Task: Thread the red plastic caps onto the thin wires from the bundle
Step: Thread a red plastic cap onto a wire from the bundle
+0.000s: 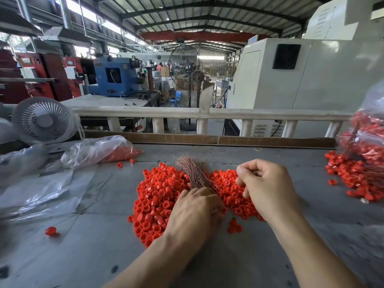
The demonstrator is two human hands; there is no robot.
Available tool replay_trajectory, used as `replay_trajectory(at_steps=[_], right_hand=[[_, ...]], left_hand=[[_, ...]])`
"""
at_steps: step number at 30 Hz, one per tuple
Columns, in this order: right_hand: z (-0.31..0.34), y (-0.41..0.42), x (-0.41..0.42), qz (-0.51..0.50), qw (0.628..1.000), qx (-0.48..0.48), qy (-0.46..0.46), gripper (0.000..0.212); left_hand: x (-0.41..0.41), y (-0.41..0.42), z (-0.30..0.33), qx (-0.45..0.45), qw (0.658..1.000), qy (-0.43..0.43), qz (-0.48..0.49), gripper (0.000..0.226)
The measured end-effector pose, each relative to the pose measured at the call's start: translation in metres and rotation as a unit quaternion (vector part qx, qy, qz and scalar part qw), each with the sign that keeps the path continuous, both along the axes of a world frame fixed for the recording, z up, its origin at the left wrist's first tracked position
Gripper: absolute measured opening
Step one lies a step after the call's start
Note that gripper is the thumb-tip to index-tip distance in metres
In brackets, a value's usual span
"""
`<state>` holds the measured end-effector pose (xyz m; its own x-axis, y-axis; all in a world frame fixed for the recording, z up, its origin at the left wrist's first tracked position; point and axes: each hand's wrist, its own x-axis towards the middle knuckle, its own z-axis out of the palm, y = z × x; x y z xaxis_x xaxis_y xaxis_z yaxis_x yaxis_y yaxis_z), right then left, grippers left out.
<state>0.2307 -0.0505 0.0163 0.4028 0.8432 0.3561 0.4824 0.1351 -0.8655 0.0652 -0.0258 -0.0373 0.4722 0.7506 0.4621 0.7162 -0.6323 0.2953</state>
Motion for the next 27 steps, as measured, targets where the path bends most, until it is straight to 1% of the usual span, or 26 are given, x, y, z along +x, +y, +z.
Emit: replay_trajectory(at_steps=[8,13,21,24,27], right_hand=[[0.000,-0.002,-0.008,0.017,1.000,-0.006,-0.005,0.021],[-0.001,-0.004,-0.012,0.025,1.000,-0.003,-0.011,0.021],[-0.001,-0.004,-0.014,0.030,0.999,-0.006,-0.011,0.021],[-0.001,-0.005,-0.013,0.031,0.999,-0.004,-0.005,0.021],[-0.002,-0.005,-0.012,0.036,0.999,-0.003,0.000,0.020]], left_hand=[[0.003,0.003,-0.004,0.011,1.000,-0.003,0.005,0.020],[0.006,0.002,-0.004,0.016,0.999,0.009,-0.026,0.026],[0.006,0.001,-0.003,0.024,0.999,0.005,-0.033,0.023],[0.007,-0.003,0.000,0.026,0.999,-0.038,-0.030,0.017],[0.003,-0.005,0.005,-0.004,0.991,-0.132,-0.018,0.009]])
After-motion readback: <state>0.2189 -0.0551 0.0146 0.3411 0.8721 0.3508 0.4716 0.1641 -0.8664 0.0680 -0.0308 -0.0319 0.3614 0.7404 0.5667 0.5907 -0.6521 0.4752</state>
